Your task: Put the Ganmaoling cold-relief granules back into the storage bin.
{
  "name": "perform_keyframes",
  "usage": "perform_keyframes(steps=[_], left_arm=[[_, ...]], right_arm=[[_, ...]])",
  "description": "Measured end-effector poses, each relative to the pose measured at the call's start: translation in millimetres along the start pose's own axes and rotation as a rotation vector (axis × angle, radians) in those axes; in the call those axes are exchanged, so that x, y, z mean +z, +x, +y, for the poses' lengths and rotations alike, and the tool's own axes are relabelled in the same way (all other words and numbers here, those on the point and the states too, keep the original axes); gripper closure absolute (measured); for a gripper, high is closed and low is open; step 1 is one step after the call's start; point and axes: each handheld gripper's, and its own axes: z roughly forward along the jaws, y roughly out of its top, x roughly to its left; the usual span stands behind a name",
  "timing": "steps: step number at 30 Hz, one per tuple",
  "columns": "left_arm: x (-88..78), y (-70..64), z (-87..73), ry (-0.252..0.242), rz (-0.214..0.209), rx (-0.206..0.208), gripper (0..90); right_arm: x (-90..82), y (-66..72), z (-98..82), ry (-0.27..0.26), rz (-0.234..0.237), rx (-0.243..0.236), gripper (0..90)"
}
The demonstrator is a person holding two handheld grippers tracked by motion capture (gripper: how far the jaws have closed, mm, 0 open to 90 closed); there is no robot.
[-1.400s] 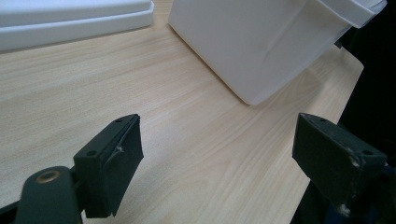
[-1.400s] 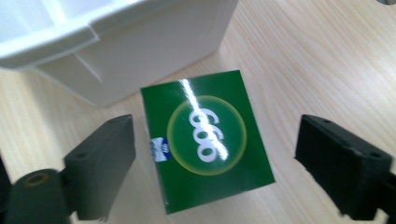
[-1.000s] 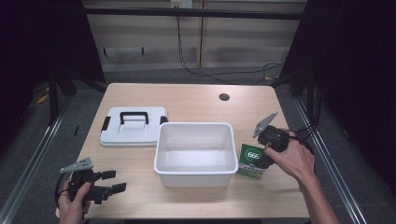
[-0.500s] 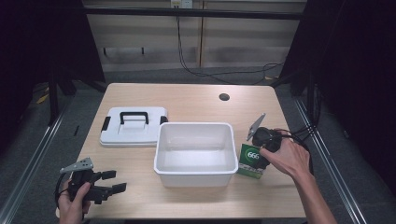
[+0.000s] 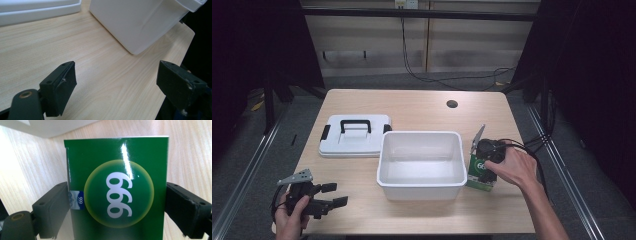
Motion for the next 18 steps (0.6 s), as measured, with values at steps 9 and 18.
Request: perform_keyframes(steps=[9,18], left_arm=[[0.3,-0.1,-0.1,0.003,0.0,0.001,16.1],[0.3,0.1,-0.1,0.003,0.001,0.001,16.1]], right_arm=[[9.6,-0.7,5.6,0.05,0.005,-0.037,12.9],[7.1,-0.2,6.3,0.063,0.015,-0.052,15.9]])
